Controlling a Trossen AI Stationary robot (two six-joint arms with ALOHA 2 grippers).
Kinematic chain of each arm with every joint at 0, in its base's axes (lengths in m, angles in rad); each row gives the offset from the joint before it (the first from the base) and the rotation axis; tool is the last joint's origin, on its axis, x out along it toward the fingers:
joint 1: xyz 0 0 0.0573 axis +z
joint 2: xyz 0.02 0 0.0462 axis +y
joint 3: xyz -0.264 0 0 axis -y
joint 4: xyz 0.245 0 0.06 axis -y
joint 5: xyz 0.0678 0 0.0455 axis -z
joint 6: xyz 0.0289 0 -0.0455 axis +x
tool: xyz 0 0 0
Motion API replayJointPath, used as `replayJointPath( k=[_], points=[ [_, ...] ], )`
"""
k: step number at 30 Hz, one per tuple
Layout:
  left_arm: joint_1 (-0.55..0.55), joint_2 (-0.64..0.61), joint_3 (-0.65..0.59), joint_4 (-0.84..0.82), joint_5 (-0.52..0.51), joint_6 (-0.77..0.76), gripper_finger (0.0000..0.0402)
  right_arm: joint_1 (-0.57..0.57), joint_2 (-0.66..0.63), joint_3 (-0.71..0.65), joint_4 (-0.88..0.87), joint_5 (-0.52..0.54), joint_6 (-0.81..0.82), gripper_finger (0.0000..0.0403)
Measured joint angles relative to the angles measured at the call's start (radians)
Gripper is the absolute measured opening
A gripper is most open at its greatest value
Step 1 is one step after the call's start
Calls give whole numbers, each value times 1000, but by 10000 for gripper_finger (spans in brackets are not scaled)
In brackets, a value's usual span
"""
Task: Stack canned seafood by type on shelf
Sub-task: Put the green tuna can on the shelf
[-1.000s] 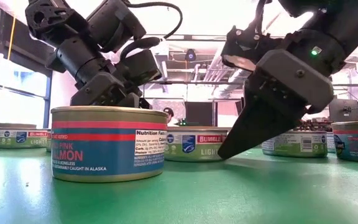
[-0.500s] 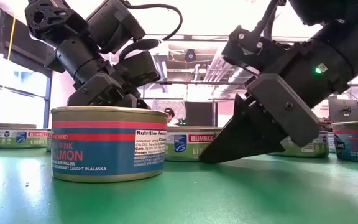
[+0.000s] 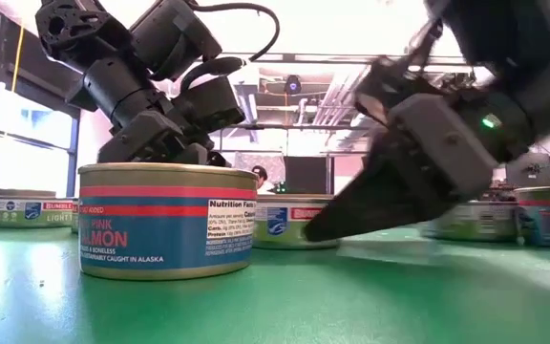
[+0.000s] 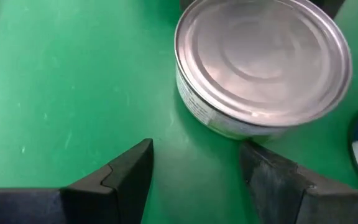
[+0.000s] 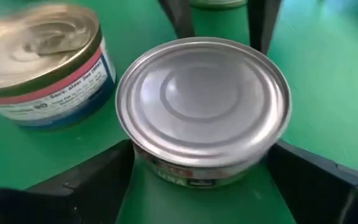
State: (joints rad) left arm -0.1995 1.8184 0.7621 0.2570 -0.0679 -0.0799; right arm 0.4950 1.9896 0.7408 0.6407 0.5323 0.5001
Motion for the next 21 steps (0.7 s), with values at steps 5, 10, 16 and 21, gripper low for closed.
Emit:
replayJointPath(
  k=[5, 10, 16, 21],
  points=[
    [1, 0, 1, 7, -4, 0, 223, 2, -3, -114, 272, -6, 5, 358],
    [1, 0, 1, 9, -15, -3, 223, -10, -2, -65, 197, -2, -75, 358],
    [-1, 0, 0, -3, -10, -8, 223, -39, -2, 29, 18, -43, -143, 358],
    [-1, 0, -1, -4, -11, -7, 223, -57, -2, 82, -74, -65, -180, 358]
  ],
)
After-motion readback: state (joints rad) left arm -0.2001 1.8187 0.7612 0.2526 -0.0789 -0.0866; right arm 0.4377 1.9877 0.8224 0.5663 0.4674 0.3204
